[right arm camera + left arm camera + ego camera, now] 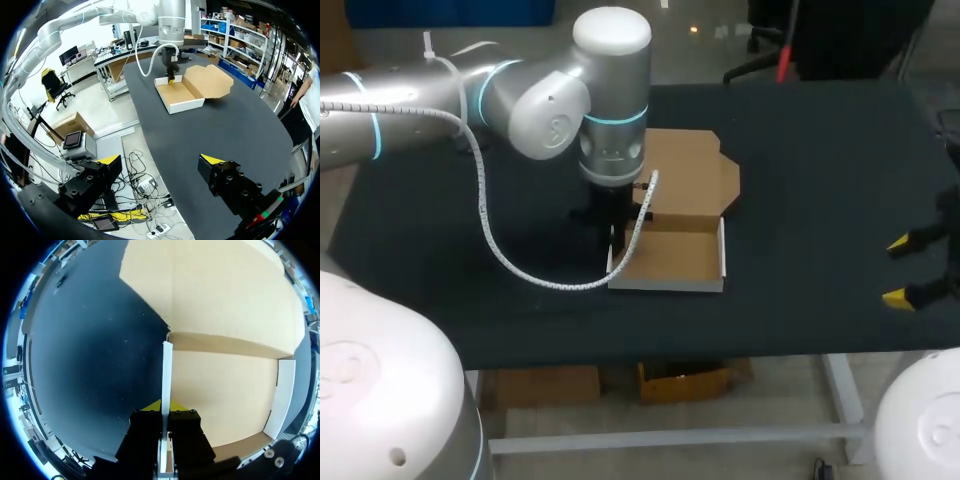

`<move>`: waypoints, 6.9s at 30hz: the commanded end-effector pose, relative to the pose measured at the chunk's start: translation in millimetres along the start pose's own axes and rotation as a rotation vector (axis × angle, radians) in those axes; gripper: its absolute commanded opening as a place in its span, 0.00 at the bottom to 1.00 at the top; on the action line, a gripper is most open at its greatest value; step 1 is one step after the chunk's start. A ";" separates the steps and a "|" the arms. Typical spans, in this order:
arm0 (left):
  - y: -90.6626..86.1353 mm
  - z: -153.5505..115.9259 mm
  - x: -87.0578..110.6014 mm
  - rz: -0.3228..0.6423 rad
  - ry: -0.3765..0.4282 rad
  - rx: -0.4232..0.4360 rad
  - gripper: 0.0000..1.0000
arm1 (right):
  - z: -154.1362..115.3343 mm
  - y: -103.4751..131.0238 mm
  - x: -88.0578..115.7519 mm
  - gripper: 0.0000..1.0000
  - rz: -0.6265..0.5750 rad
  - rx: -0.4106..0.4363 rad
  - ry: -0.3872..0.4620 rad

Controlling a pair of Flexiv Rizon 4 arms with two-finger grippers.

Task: Assemble the packaging by folding the flat box into shape, placing the metal phone stand inside, and closing the box properly

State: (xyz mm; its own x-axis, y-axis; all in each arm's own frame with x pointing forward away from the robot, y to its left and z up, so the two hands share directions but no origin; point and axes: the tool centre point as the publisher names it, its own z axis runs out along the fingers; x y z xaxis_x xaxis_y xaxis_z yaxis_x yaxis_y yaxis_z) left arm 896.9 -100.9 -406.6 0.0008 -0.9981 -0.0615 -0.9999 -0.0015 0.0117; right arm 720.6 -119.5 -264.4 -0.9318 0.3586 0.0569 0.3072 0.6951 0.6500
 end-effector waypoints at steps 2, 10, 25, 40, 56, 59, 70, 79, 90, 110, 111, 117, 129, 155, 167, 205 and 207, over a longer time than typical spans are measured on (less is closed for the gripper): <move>1.2 -2.0 4.5 -0.020 -0.019 0.039 0.00 | -2.2 -1.8 6.1 1.00 -0.001 -0.008 -0.033; 2.3 0.3 5.4 -0.004 -0.052 0.074 0.00 | -3.0 -3.0 5.5 1.00 0.000 -0.018 -0.026; -3.0 4.8 4.5 0.057 -0.162 0.070 0.00 | -3.7 -4.1 4.6 1.00 0.004 -0.027 -0.012; -3.3 0.2 -6.3 0.010 -0.003 0.043 0.04 | -3.3 -2.9 3.1 1.00 0.005 -0.033 0.002; 8.9 -12.5 -5.3 0.010 0.159 0.087 1.00 | -3.0 -1.8 0.7 1.00 0.011 -0.033 0.009; 12.5 -17.9 -5.2 0.023 0.194 0.106 1.00 | -2.9 -1.7 0.4 1.00 0.011 -0.034 0.010; 30.3 -52.5 -15.8 0.151 0.351 0.163 1.00 | -3.6 -2.9 -3.0 1.00 0.023 -0.046 0.021; 64.2 -90.3 -32.2 0.373 0.512 0.245 1.00 | -3.3 -3.9 -6.3 1.00 0.037 -0.055 0.028; 92.7 -116.9 -51.8 0.554 0.538 0.340 1.00 | -4.9 -3.5 -7.2 1.00 0.044 -0.064 0.029; 134.4 -163.1 -103.7 0.547 0.494 0.451 1.00 | -22.0 -7.1 -19.8 1.00 0.120 -0.095 0.014; 134.8 -164.3 -105.9 0.542 0.493 0.447 1.00 | -24.6 -7.6 -22.9 1.00 0.135 -0.107 0.016; 131.6 -171.5 -119.7 0.450 0.497 0.393 1.00 | -32.7 -6.2 -36.0 1.00 0.218 -0.094 0.001; 157.6 -204.2 -130.2 0.320 0.467 0.354 1.00 | -59.3 2.7 -31.5 1.00 0.376 -0.117 -0.020; 178.6 -235.4 -127.7 0.194 0.496 0.305 1.00 | -85.4 23.1 -38.5 1.00 0.669 -0.059 0.140; 174.1 -248.7 -119.0 0.155 0.459 0.301 1.00 | -102.6 32.4 -37.4 1.00 0.714 0.000 0.066; 150.6 -224.5 -117.7 0.080 0.420 0.290 1.00 | -102.3 35.1 -39.9 1.00 0.763 0.044 0.045; 145.8 -219.6 -117.6 0.073 0.417 0.285 1.00 | -102.3 35.1 -39.9 1.00 0.763 0.044 0.045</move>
State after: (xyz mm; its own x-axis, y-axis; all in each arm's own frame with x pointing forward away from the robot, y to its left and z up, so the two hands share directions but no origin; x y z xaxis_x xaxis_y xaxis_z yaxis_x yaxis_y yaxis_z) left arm 739.4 9.1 -170.6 -0.1286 -0.9331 0.3359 -0.9559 0.0263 -0.2926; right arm 750.3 -173.2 -167.5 -0.4654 0.7234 0.5100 0.8751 0.2897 0.3876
